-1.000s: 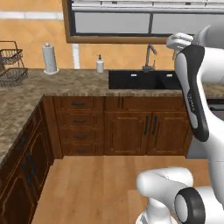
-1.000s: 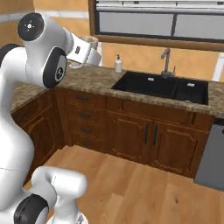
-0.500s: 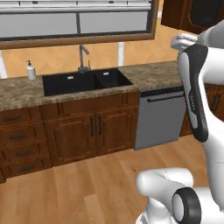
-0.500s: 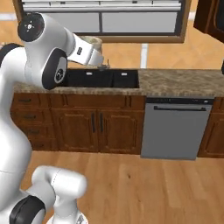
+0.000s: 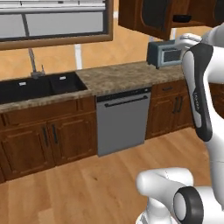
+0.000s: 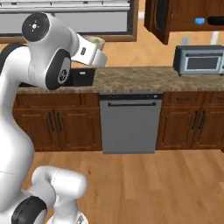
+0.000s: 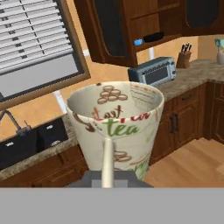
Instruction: Gather all objects into one cabinet and sort the glasses and bowls to opposite sides.
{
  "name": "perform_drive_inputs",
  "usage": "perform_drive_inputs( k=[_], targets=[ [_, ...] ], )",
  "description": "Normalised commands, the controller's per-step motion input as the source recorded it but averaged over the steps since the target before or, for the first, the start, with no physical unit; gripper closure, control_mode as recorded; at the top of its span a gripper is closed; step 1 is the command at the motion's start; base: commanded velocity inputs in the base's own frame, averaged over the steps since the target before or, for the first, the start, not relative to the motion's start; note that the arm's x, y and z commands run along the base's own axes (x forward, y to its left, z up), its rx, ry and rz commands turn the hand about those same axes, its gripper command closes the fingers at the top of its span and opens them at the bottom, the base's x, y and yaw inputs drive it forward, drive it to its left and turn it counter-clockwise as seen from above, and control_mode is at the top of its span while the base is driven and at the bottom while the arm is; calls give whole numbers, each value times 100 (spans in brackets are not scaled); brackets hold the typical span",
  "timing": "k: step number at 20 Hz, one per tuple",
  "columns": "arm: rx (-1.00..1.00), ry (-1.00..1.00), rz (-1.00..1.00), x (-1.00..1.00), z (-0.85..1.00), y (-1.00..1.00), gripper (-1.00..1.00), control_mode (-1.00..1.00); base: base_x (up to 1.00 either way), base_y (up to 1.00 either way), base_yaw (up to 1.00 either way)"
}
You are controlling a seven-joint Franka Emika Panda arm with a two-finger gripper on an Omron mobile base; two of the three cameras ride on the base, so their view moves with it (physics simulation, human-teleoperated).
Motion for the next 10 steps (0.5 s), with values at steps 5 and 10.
perform_drive_inputs(
  k=[5, 10],
  targets=[
    [0, 0, 0, 0, 0, 0, 100, 100, 0, -100, -18],
    [0, 0, 0, 0, 0, 0, 100, 100, 9, -100, -9]
  ],
)
